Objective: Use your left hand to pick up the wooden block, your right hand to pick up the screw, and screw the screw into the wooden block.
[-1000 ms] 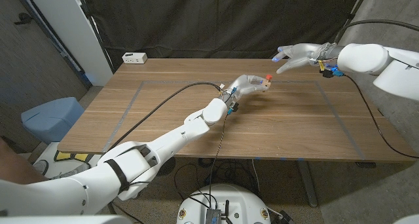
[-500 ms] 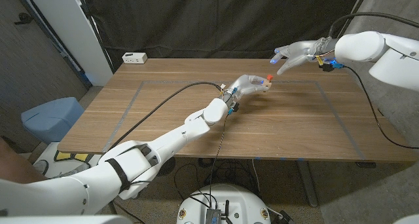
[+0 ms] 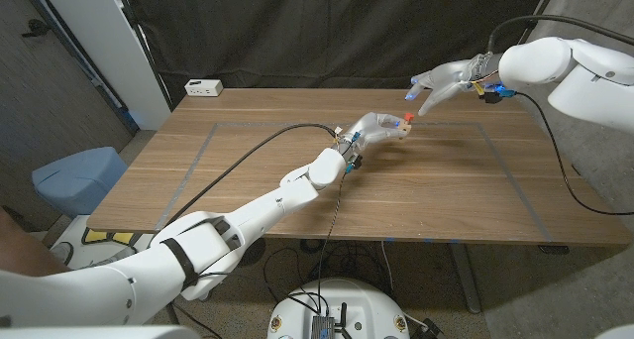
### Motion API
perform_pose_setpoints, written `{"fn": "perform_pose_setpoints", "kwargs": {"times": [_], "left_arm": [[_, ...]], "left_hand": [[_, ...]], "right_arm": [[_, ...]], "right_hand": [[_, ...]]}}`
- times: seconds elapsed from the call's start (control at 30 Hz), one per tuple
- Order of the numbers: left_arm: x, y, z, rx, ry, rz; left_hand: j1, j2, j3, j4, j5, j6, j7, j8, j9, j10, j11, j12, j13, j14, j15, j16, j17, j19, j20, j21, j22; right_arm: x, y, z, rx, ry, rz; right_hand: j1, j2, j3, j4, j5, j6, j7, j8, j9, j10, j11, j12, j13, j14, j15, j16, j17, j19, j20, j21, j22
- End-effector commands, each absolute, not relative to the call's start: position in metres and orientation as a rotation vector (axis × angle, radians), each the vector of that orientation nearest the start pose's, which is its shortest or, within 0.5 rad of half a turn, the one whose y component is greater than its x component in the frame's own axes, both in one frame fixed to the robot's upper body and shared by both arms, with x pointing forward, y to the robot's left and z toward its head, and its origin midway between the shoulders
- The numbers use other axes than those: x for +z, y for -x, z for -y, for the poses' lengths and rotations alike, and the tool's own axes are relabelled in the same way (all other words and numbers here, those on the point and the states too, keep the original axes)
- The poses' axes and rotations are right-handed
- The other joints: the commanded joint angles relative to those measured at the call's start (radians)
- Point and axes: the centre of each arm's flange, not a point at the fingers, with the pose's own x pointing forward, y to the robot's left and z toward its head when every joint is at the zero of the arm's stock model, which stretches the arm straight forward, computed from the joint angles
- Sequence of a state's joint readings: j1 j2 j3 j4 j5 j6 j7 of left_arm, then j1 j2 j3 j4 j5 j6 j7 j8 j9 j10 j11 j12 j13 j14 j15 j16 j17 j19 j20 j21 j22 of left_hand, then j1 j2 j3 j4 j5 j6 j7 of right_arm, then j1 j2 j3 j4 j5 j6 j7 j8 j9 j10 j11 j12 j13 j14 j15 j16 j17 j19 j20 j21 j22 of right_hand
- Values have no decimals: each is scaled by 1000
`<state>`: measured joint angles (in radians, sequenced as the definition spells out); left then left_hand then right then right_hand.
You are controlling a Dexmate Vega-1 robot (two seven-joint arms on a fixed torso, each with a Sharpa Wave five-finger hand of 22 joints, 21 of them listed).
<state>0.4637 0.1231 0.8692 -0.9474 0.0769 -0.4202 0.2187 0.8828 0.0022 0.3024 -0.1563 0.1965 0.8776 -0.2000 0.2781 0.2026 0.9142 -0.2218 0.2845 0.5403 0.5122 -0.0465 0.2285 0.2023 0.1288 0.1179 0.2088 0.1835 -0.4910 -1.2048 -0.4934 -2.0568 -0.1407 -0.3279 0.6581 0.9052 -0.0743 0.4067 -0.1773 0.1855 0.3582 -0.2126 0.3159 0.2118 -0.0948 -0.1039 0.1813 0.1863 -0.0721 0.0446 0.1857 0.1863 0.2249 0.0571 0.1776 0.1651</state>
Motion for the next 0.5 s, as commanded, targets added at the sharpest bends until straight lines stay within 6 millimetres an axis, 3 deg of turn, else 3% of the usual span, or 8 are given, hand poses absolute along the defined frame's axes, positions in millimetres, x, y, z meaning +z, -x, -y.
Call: {"fn": "perform_pose_setpoints", "kwargs": {"times": [0.03, 0.5], "left_arm": [[7, -650, 24, -441, -616, 875], [9, -650, 22, -435, -621, 882]], "left_hand": [[48, 59, 1, 5, 3, 60, 22, 6, 5, 8, 2, 5, 4, 12, -104, -5, 3, 10, -3, 2, 3], [49, 60, 1, 5, 3, 62, 20, 6, 5, 9, 3, 4, 5, 12, -105, -5, 4, 10, -3, 2, 3]], "right_arm": [[178, -512, 280, 279, 1644, 306], [178, -516, 275, 281, 1667, 323]], "right_hand": [[22, -5, 14, -1, 1, 25, -3, 14, 6, 13, -16, 8, -1, 6, -12, 7, -1, 6, -7, 9, 3], [44, -20, 19, 0, 3, 63, -6, 30, 10, 36, -26, 13, -1, 21, -22, 12, -1, 20, -14, 13, 3]]}}
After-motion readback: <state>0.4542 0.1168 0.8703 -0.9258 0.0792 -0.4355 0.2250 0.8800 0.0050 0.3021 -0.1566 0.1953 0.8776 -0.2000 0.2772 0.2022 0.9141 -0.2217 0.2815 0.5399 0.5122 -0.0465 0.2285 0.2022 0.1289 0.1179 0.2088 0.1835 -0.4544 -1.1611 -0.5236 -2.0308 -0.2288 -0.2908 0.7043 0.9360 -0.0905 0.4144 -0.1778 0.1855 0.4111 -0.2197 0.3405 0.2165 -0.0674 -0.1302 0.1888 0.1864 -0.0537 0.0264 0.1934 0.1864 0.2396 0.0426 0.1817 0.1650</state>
